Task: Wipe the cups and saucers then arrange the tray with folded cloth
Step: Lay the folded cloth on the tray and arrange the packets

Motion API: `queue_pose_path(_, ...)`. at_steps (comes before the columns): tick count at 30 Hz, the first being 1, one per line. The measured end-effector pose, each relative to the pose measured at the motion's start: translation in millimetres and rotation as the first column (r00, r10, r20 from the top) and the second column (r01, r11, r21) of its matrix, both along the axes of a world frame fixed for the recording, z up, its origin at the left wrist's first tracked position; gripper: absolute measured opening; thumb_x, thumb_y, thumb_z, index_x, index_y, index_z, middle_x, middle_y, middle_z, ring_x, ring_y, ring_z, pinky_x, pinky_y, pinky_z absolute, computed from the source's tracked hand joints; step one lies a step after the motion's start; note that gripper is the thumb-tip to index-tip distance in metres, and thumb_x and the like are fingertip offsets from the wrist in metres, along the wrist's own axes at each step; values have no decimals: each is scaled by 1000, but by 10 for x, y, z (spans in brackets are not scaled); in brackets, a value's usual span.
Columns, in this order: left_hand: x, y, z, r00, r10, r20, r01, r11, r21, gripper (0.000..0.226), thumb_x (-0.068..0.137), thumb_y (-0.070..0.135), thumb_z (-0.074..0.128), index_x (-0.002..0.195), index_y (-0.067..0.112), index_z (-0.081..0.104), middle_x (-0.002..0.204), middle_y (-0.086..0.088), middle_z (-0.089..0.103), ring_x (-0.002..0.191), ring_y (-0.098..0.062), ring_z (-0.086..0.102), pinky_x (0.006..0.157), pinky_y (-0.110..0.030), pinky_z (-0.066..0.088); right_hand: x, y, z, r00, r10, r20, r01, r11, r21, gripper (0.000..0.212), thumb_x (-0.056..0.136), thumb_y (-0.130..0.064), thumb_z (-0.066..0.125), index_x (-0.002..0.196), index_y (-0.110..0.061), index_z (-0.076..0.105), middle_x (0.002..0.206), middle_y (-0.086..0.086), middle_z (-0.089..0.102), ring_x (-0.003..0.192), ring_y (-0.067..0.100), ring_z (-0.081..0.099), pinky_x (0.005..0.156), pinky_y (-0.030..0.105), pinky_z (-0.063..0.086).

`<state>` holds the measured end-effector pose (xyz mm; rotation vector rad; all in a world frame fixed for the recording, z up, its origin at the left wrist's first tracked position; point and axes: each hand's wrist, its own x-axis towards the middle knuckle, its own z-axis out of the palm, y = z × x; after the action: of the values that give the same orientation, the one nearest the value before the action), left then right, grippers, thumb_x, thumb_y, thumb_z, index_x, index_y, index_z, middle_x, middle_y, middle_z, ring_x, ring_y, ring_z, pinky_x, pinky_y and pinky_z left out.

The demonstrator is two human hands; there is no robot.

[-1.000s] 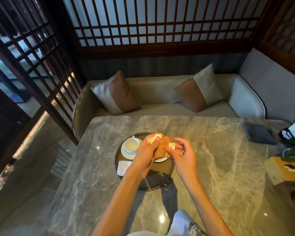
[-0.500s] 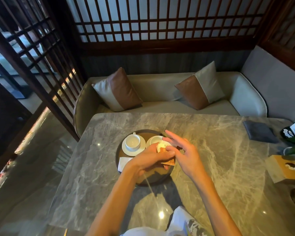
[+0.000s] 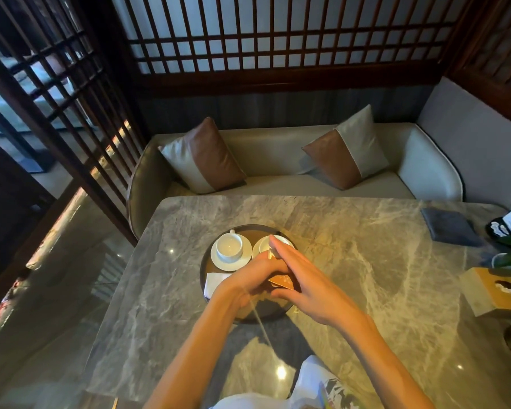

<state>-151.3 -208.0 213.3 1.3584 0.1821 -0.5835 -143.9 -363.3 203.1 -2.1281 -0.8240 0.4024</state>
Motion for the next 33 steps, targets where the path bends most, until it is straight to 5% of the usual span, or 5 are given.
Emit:
queue_pose_path(6,-18,-15,-5,1000,-3,29,3,1000,-16,26,79,3,60,104,10,60,89,-16,63,86,-26,66,71,-33,53,26,-29,85,980,47,-191,-35,997,62,102,80,-42,73,144,-64,-3,152,-42,8,145,-7,13,114,26,27)
queue_pose_path(11,-50,23,54,993,43,-106,-46,999,-27,39,76,9,61,114,5,57,88,-17,59,83,-27,61,67,-32,48,31,1,89,998,44,-36,-47,996,-74,105,84,-28,74,145,-61,-4,155,-26,20,140,-2,23,114,27,31)
queue_pose_path(19,-112,129,42,960,102,-260,-225,835,-502,47,96,20,53,140,3,45,128,-27,51,114,-36,55,96,-45,47,90,-21,47,997,-70,-30,71,997,19,99,84,-36,73,150,-54,1,159,-21,19,146,2,22,116,29,31)
queue_pose_path(24,-107,75,42,964,183,-195,-251,868,-429,43,102,22,47,144,24,45,149,-23,43,140,-39,38,118,-53,23,99,-5,35,996,-89,-28,90,994,64,96,84,-37,72,151,-51,3,158,-30,14,147,-3,18,117,30,30)
queue_pose_path(33,-80,-64,145,943,297,-149,-329,898,-293,44,104,37,39,145,23,44,142,-12,56,130,-28,56,115,-49,37,88,51,-29,997,-57,49,57,998,20,99,84,-47,68,149,-53,-6,158,-36,0,147,-10,5,117,26,21)
